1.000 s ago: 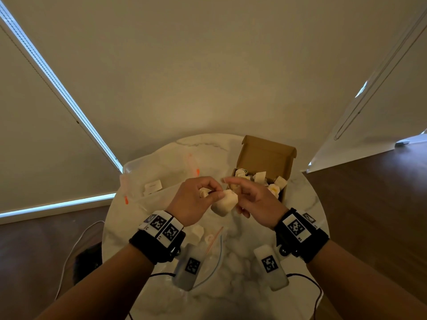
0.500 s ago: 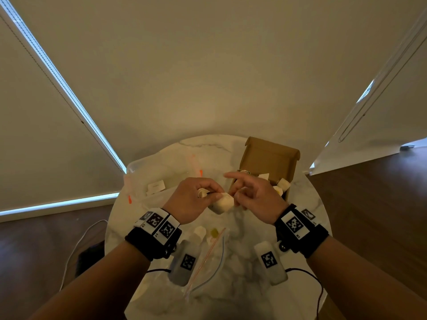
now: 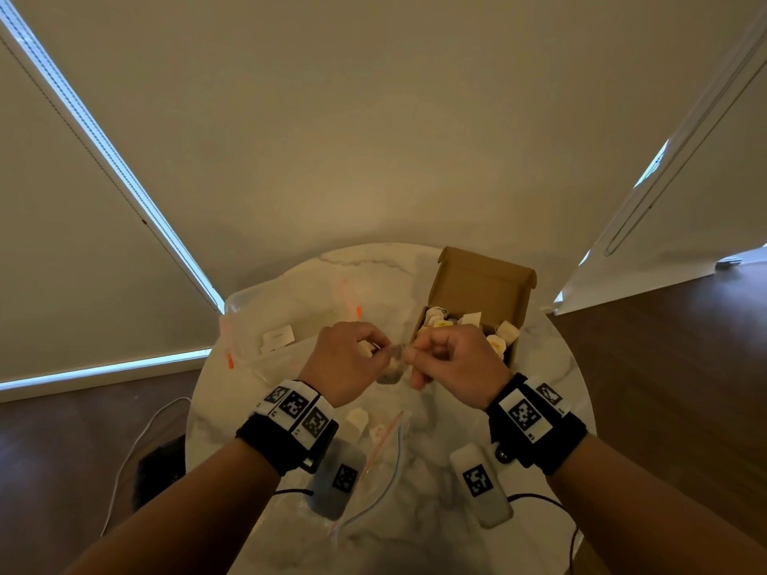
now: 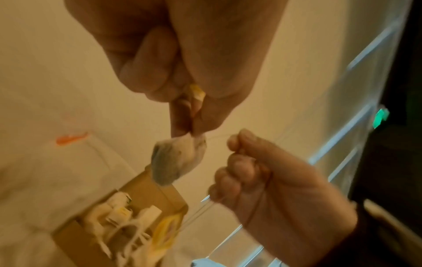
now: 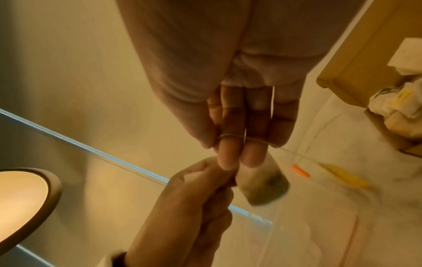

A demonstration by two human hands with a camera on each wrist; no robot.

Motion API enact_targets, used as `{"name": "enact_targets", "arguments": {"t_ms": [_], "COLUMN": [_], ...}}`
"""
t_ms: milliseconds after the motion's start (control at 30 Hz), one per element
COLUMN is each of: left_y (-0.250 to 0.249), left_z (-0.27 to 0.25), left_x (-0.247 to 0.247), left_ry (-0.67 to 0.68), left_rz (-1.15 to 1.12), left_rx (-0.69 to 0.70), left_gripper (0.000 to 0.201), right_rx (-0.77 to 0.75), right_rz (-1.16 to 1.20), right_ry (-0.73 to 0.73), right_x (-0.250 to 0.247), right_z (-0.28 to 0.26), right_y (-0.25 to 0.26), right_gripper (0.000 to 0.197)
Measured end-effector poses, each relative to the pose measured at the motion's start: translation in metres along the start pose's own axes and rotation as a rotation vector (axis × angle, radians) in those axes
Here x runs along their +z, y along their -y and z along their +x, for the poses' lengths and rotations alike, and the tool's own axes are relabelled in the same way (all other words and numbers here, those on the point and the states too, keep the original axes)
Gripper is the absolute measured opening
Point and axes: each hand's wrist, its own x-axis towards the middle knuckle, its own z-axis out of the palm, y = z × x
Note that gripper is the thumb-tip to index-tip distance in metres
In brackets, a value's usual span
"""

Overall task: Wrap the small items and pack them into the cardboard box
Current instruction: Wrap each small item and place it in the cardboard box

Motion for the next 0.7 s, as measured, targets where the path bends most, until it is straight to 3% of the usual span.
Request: {"name": "enact_targets", "arguments": {"t_ms": [133,300,533,600,700], "left_y": [-0.006,-0.024,-0.033,-0.033,-0.031], "left_z": [0.006,0.008,0.015,0.017,0.018], "left_x": [0.004,0.001,-0.010,-0.013,-0.015], "left_ry": [-0.056,-0.112,-0.124,-0.124,-0.129], "left_rz": [-0.327,-0.575,-0.662,-0.659,-0.679], "left_rx": [-0.190,-0.297,-0.321,-0.320,-0.315], "left_gripper": [0.005,0.007,0.004,0.006,0.007], "right_rx": [0.048,0.119,0.269,0.292,0.269], "right_rz": [-0.018,0.014,0.387,0.422,0.374], "right_ry": [0.021,0.138,0.258,0.277,0.291], "right_x": [0.009,0.017,0.019,0.018,0.016], "right_z": [-0.006,-0.011,-0.017,-0.019,-0.021], "right_y": [-0.011,-0.025,-0.027,-0.028,-0.032], "right_gripper": [0.012,0.016,0.019,0.016,0.029]}}
